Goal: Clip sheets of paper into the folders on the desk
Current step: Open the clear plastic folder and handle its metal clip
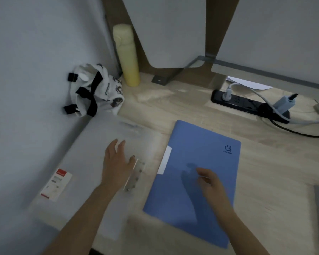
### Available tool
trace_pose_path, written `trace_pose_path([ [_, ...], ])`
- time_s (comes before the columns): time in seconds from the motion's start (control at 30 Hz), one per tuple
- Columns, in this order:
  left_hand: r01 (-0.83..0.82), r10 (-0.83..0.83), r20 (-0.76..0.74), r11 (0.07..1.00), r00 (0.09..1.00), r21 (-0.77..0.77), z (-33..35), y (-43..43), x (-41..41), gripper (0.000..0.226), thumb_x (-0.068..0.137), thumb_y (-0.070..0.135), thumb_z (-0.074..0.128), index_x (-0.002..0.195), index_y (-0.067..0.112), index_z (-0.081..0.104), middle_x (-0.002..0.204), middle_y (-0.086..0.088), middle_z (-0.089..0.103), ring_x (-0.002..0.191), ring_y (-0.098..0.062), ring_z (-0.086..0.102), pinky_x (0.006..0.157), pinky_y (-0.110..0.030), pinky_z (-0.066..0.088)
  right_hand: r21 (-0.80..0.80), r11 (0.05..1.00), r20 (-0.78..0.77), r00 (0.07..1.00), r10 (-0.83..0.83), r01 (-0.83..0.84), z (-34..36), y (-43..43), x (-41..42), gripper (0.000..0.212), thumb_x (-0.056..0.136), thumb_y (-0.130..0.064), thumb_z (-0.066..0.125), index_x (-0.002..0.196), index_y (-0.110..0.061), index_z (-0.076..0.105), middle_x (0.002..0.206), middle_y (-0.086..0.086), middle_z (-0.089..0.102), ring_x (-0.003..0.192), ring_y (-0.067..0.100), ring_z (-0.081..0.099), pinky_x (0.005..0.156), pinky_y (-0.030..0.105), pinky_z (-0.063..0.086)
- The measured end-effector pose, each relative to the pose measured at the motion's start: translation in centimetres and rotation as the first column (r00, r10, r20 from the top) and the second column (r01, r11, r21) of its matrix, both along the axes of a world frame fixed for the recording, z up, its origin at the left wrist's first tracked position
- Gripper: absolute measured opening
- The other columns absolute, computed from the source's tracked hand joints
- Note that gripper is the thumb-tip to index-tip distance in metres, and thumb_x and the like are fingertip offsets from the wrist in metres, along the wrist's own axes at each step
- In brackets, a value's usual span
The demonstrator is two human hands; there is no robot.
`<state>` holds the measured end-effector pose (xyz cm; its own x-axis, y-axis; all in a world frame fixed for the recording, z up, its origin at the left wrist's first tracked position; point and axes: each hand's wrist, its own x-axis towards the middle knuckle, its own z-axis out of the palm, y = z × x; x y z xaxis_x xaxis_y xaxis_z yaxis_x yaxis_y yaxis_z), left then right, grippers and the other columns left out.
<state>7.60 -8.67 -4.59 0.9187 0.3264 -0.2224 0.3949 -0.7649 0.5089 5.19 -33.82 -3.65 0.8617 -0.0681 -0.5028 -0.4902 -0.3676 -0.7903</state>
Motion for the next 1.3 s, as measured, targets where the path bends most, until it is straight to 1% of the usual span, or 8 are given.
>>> trace_pose_path([
  [0.1,-0.133,0.154,-0.110,0.975,0.982,0.177,-0.1,5.1,-0.4,0.080,0.086,0.042,0.058,0.147,0.008,0.017,0.156,-0.017,0.009,0.145,-0.031,0.007,0.118,-0.043,0.011,0.242,0.968,-0.211,0.970,0.116,-0.064,0.6,5.3,0.5,0.023,0.091,-0.010,0.048,0.112,-0.014,0.058,0.104,-0.004,0.056,0.098,0.012,0.051,0.089,0.025,0.037],
  [0.23,-0.255,0.284,-0.188,0.953,0.940,0.163,0.1,9.3,-1.0,0.097,0.078,0.057,0.061,0.147,0.006,0.016,0.154,-0.019,0.019,0.141,-0.035,0.019,0.115,-0.046,0.019,0.378,0.925,-0.387,0.899,0.205,-0.048,-0.3,9.9,0.5,0.033,0.086,-0.009,0.050,0.117,-0.019,0.047,0.089,0.003,0.053,0.088,0.014,0.051,0.099,0.033,0.043],
  [0.37,-0.299,0.322,-0.217,0.945,0.921,0.132,0.4,11.0,-1.0,0.091,0.079,0.057,0.059,0.145,0.006,0.021,0.149,-0.021,0.028,0.137,-0.036,0.027,0.111,-0.048,0.025,0.400,0.911,-0.407,0.872,0.271,-0.096,-0.2,12.3,0.1,0.025,0.087,0.000,0.042,0.072,-0.020,0.043,0.065,-0.004,0.038,0.058,0.007,0.034,0.058,0.019,0.037],
  [0.47,-0.349,0.367,-0.196,0.929,0.909,0.120,0.5,11.1,-1.0,0.083,0.081,0.056,0.056,0.141,0.003,0.031,0.142,-0.024,0.035,0.132,-0.039,0.031,0.108,-0.048,0.028,0.420,0.904,-0.434,0.858,0.275,-0.077,-0.1,12.6,0.0,0.022,0.089,-0.002,0.046,0.077,-0.021,0.042,0.068,-0.004,0.036,0.058,0.008,0.032,0.058,0.019,0.031],
  [0.6,-0.417,0.397,-0.235,0.908,0.887,-0.039,1.5,11.6,-1.1,0.087,0.081,0.064,0.050,0.137,-0.001,0.037,0.139,-0.024,0.041,0.130,-0.038,0.039,0.108,-0.048,0.030,0.467,0.884,-0.391,0.896,0.210,-0.004,0.0,11.2,-0.5,0.047,0.088,-0.006,0.048,0.133,-0.018,0.040,0.115,0.002,0.059,0.093,0.019,0.060,0.072,0.021,0.050],
  [0.77,-0.437,0.402,-0.175,0.849,0.899,-0.298,4.1,10.0,-2.0,0.066,0.077,0.067,0.051,0.088,0.001,0.056,0.089,-0.021,0.065,0.081,-0.035,0.063,0.083,-0.045,0.052,0.520,0.852,-0.238,0.967,0.086,0.052,2.4,8.4,-0.8,0.047,0.088,-0.006,0.050,0.120,-0.040,0.045,0.111,-0.004,0.068,0.094,0.014,0.068,0.070,0.024,0.054],
  [1.1,-0.179,0.252,0.062,0.820,0.966,-0.544,5.0,-5.9,-1.1,0.037,0.094,0.041,0.043,0.095,0.006,0.054,0.077,0.001,0.057,0.063,-0.005,0.055,0.052,-0.011,0.042,0.393,0.857,-0.061,0.940,-0.337,0.333,3.5,-4.3,-2.6,0.054,0.087,-0.010,0.055,0.133,-0.037,0.044,0.112,-0.002,0.065,0.092,0.016,0.064,0.075,0.033,0.049],
  [1.3,-0.073,0.056,-0.047,0.802,0.997,-0.593,2.6,-16.4,-0.5,0.033,0.095,0.041,0.040,0.092,0.009,0.049,0.072,0.002,0.049,0.062,-0.009,0.048,0.049,-0.009,0.038,0.243,0.822,0.003,0.847,-0.531,0.514,2.8,-12.3,-5.5,0.050,0.089,-0.009,0.053,0.133,-0.029,0.044,0.092,0.004,0.065,0.081,0.015,0.059,0.070,0.029,0.045],
])
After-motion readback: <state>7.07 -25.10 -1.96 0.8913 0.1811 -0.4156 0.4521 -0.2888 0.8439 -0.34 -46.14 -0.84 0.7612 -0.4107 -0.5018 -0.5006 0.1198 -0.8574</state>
